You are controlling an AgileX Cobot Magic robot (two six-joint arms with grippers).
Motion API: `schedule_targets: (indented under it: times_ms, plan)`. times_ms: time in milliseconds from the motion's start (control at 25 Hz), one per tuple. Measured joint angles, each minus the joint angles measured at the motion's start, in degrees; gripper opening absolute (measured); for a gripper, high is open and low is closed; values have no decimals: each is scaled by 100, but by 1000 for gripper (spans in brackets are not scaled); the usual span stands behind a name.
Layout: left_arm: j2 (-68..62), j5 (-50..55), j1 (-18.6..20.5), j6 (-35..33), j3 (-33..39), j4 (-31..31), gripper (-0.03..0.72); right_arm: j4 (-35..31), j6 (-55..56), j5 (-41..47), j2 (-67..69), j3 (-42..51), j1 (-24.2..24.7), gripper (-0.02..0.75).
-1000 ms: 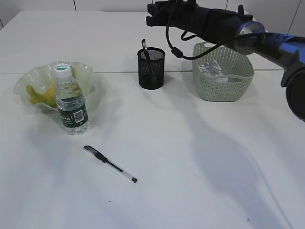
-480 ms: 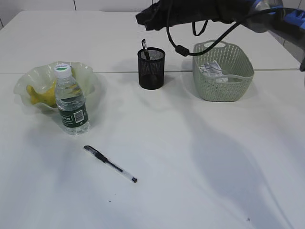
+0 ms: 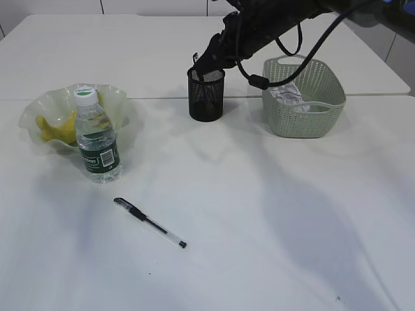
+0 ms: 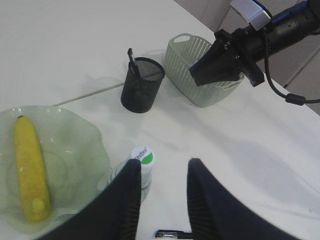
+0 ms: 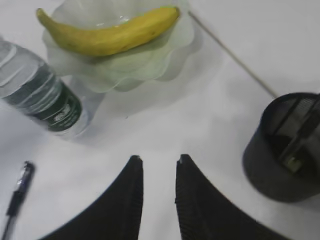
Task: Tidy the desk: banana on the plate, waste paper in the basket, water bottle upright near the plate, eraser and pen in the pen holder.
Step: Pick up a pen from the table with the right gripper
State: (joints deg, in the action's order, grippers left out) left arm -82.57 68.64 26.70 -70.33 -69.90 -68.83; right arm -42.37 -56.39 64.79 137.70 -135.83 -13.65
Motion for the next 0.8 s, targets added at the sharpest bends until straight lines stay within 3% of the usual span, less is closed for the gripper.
schedule_targets:
  times_ms: [120, 320, 600, 800]
  plan:
    - [0, 0, 0, 0, 0, 0, 216, 33, 442, 479, -10, -21, 0, 174]
    - [0, 0, 0, 0, 0, 0, 216, 305, 1243, 558, -10, -24, 0, 174]
    - [0, 0, 0, 0, 0, 12, 216, 334, 1415, 570, -10, -24, -114, 174]
    - [0, 0, 0, 0, 0, 12, 216, 655, 1458, 580, -10, -34, -466, 174]
